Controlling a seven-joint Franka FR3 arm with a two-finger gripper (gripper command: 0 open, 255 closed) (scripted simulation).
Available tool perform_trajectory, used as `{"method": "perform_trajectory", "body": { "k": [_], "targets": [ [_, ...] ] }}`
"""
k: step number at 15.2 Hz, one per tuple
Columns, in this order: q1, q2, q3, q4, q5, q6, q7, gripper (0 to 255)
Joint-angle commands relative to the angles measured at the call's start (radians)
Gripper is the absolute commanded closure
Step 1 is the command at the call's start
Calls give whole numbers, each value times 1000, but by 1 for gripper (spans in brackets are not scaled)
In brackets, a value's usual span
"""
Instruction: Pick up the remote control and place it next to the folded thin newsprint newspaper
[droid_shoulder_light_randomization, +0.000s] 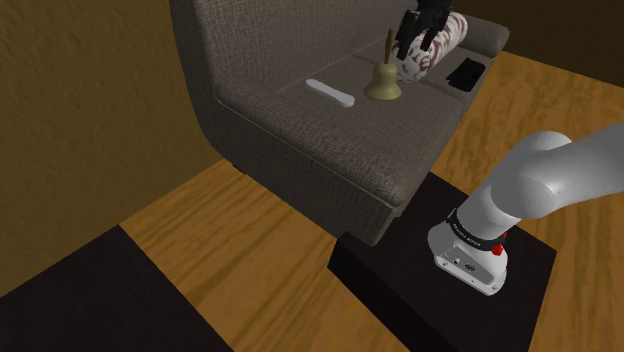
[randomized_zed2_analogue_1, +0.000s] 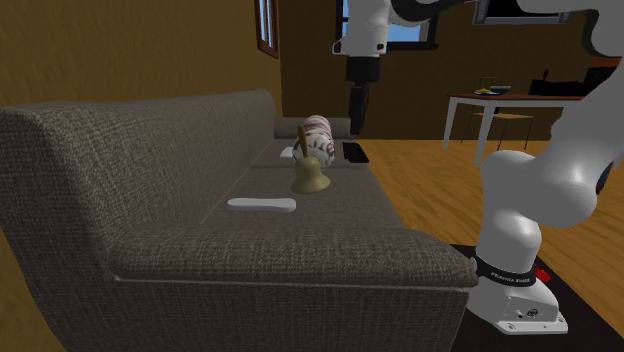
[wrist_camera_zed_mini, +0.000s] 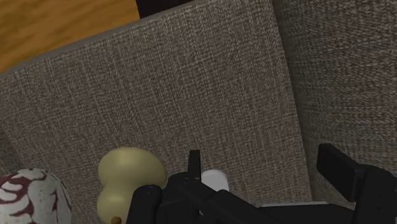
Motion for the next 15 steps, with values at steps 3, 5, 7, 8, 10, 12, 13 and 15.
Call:
{"method": "perform_trajectory", "body": {
  "k": [3,5,7,8,10,12,13,15],
  "targets": [
    [3,122,-42,10,-6,113,-57,0],
    [7,191,-57,29,-3,161,-82,0],
    [11,262,-72,53,4,207,-108,0],
    [12,299,-78,67,8,228,-121,0],
    [16,373,-90,100,18,267,-148,0],
    [19,448,-101,137,32,303,-177,0],
    [20,486,-105,158,40,318,-191,0],
    [20,563,-111,204,57,347,-220,0]
  ]
}}
